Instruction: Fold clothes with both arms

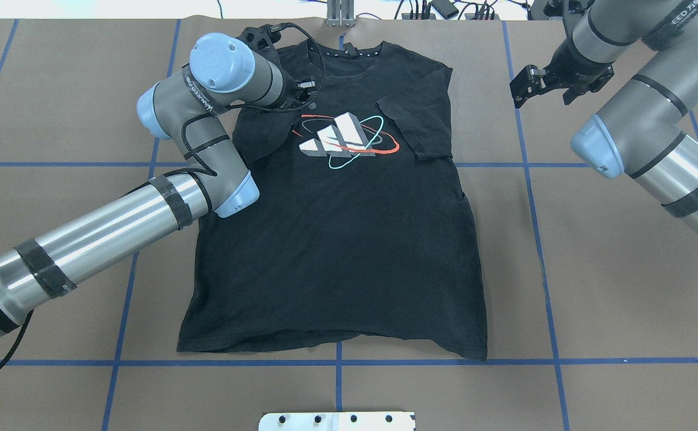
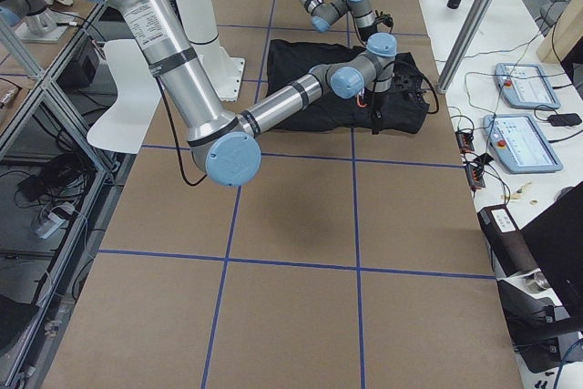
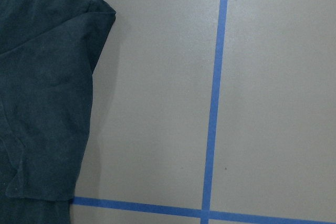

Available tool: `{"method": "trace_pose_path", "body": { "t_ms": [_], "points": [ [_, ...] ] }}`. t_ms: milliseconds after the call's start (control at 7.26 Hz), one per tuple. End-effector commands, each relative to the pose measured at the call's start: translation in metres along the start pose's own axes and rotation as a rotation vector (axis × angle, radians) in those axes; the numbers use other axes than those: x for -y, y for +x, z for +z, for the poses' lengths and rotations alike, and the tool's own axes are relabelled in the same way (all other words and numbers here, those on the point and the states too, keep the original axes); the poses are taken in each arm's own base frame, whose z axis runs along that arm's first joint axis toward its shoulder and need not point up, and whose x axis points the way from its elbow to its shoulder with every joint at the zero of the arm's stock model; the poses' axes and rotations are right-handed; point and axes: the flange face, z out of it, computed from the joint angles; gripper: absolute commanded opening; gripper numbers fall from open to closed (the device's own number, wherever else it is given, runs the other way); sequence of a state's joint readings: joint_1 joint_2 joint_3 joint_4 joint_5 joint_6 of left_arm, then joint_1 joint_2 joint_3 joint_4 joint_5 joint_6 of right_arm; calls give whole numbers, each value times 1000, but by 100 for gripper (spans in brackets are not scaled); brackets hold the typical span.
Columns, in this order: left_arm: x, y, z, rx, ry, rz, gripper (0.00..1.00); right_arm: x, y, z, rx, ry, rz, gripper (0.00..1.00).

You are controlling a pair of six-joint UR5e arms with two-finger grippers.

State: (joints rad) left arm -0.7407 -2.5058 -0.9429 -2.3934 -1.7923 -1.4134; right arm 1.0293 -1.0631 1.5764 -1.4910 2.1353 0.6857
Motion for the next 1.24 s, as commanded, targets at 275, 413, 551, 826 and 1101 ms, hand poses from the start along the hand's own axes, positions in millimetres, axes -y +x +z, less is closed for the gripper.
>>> {"method": "trace_pose_path", "body": {
  "t_ms": [275,413,551,826,1101],
  "points": [
    [6,11,-19,-24,5,97,100,0,-2,0,1,0,5,100],
    [6,14,-32,5,-21,172,100,-1,-3,-3,5,5,14,100],
    [-2,-3,-47,21,-53,199,100,-5,-9,-8,18,10,55,100],
    [-30,-65,-92,-24,-99,250,100,-42,-35,-13,54,7,110,100],
    [-56,-125,-134,-42,-144,253,100,-118,-44,-24,83,0,126,100]
  ]
}}
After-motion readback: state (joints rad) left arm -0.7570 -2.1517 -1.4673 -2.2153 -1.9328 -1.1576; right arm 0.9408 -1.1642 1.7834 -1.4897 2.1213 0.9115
